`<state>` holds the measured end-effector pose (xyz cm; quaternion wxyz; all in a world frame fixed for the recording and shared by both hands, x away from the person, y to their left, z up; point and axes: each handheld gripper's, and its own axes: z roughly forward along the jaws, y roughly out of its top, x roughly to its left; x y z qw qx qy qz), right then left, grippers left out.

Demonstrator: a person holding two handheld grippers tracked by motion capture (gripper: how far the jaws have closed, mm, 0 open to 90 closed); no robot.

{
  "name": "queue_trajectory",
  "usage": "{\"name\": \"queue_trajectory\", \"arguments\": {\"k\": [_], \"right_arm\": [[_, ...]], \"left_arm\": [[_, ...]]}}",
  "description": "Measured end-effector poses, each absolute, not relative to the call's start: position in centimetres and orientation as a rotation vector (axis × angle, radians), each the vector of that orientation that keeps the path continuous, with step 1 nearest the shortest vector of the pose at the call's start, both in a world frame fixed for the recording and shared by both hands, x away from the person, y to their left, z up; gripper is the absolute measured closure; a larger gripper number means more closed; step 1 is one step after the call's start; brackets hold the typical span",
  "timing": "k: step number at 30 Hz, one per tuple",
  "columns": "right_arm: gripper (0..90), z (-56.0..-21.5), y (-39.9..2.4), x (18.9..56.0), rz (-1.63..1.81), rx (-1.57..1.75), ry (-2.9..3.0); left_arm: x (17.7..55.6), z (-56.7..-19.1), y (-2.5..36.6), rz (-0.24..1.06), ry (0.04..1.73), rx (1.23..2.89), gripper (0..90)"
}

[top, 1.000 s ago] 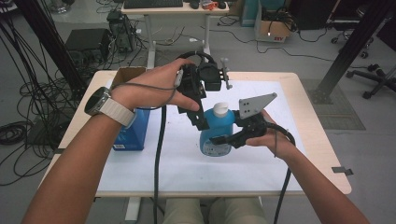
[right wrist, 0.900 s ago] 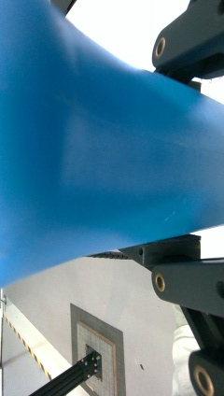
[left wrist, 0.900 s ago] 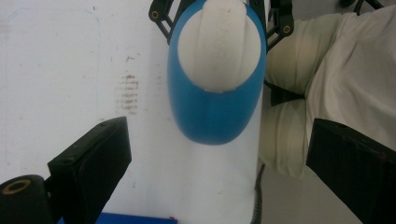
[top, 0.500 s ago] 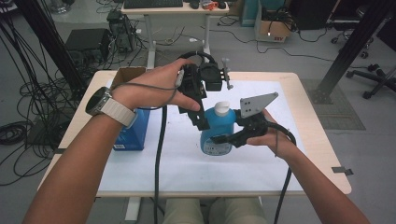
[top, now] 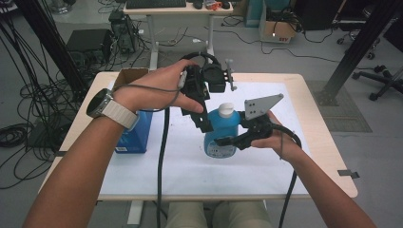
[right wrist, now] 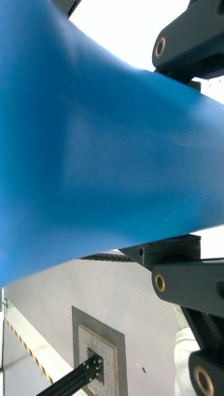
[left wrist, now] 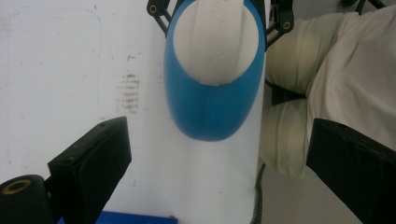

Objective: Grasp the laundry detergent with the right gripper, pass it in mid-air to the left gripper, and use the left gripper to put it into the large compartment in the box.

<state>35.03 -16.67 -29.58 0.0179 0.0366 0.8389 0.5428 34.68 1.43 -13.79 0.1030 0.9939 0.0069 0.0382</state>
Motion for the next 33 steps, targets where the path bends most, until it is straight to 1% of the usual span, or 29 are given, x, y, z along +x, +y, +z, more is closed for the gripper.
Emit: {"name": "queue_trajectory", "arguments": {"k": [33], "right_arm": [[43.6,-29.63,-16.72,35.06,1.687,0.130,2.603]], "left_arm": [[34.64,-13.83,1.47,0.121,0.026,2.937,6.9]]}}
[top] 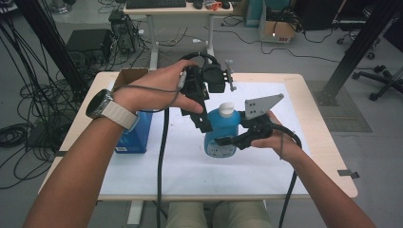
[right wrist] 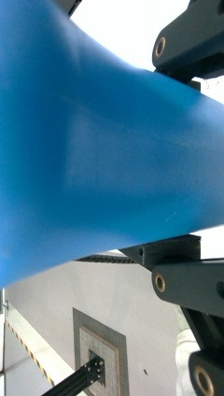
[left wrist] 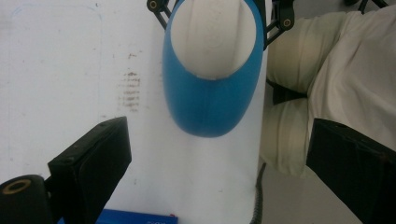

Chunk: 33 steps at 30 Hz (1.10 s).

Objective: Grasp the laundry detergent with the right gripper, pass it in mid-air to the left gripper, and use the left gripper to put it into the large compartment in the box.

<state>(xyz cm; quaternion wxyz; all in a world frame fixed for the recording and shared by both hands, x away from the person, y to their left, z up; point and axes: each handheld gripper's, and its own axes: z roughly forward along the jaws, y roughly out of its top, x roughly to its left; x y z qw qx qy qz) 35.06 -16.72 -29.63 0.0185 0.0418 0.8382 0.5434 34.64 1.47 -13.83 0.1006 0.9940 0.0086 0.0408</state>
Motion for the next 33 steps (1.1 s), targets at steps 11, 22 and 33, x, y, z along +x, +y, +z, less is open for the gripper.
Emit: {"name": "queue_trajectory", "arguments": {"k": [11,22,33], "right_arm": [[43.5,-29.61,-16.72,35.06,1.693,0.138,2.598],[43.5,-29.58,-16.76,35.06,1.690,0.133,2.598],[43.5,-29.60,-16.79,35.04,1.694,0.135,2.598]], "left_arm": [[34.64,-13.78,1.49,0.123,0.026,2.938,6.9],[34.63,-13.78,1.46,0.125,0.029,2.936,6.9],[34.64,-13.77,1.43,0.122,0.031,2.939,6.9]]}}
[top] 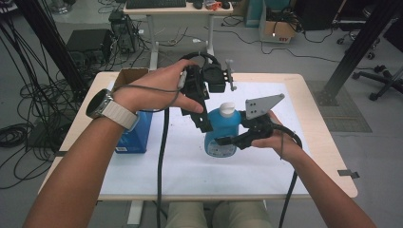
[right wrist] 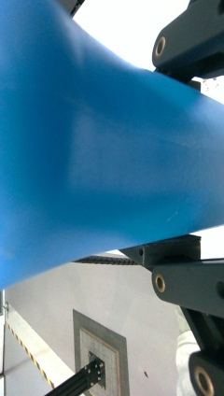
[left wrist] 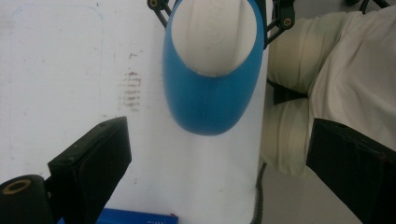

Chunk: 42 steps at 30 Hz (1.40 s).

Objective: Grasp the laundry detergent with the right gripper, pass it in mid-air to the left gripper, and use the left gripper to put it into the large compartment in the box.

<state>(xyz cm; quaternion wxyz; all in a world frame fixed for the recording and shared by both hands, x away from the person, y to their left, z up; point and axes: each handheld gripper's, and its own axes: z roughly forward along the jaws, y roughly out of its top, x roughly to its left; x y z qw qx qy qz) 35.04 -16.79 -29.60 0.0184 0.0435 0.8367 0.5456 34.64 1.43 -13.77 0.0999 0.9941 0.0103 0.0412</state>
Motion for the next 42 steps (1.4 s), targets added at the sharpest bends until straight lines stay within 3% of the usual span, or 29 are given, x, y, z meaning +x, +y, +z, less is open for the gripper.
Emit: {"name": "queue_trajectory", "arguments": {"k": [42], "right_arm": [[43.5,-29.62,-16.61,35.14,1.685,0.138,2.602]], "left_arm": [[34.72,-13.75,1.44,0.143,0.037,2.927,6.9]]}}
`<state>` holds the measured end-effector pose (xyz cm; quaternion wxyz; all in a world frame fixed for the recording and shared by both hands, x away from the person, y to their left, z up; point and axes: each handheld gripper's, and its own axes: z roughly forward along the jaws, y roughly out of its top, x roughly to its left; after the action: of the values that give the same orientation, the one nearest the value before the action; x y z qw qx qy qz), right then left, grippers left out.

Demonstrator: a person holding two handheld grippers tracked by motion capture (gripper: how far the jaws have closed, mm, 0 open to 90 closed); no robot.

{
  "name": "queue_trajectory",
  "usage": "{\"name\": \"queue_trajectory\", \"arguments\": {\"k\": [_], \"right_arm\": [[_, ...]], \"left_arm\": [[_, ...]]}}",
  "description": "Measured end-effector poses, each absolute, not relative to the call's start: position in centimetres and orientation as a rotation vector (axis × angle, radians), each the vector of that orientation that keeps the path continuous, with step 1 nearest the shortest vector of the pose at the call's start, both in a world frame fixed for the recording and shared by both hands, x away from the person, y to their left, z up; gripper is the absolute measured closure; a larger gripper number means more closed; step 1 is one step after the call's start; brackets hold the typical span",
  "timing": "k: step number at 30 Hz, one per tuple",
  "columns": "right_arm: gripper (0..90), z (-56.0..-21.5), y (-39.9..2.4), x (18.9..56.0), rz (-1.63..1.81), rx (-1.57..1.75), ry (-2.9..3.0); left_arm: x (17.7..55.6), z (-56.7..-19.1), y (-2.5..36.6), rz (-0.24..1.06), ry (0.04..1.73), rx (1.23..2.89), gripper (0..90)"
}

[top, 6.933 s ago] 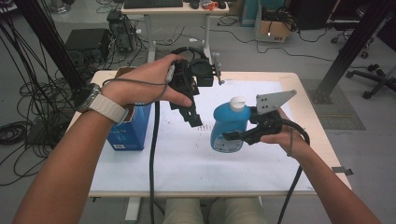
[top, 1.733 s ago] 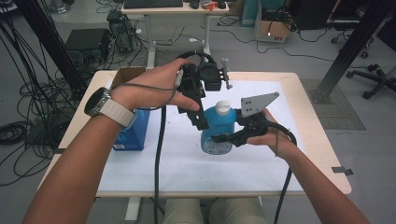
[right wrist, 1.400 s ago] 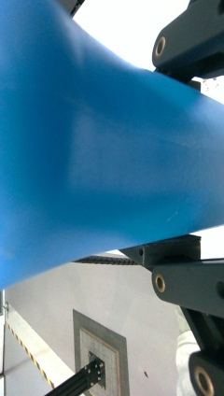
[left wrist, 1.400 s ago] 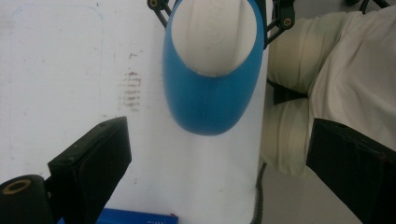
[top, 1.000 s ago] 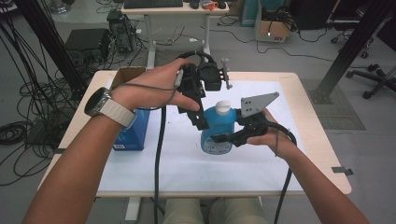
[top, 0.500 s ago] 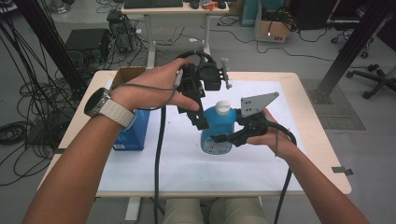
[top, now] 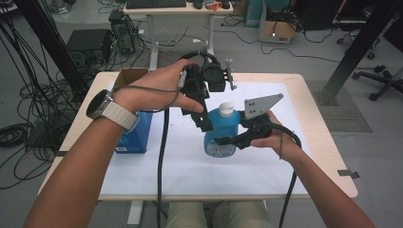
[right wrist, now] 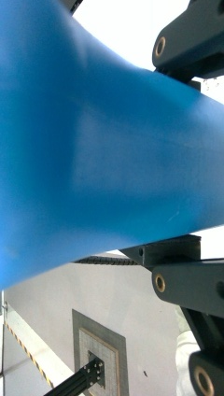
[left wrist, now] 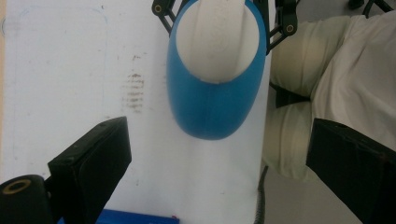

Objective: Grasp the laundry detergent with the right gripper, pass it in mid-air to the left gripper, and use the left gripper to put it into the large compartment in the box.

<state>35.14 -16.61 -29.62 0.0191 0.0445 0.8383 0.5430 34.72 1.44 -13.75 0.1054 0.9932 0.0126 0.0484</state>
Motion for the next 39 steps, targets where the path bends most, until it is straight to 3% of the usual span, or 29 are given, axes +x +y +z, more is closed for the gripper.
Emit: {"name": "queue_trajectory", "arguments": {"k": [39], "right_arm": [[43.5,-29.0,-15.9,34.6,1.667,0.085,2.615]], "left_arm": [[35.4,-15.9,-1.4,0.098,-0.067,2.902,9.7]]}}
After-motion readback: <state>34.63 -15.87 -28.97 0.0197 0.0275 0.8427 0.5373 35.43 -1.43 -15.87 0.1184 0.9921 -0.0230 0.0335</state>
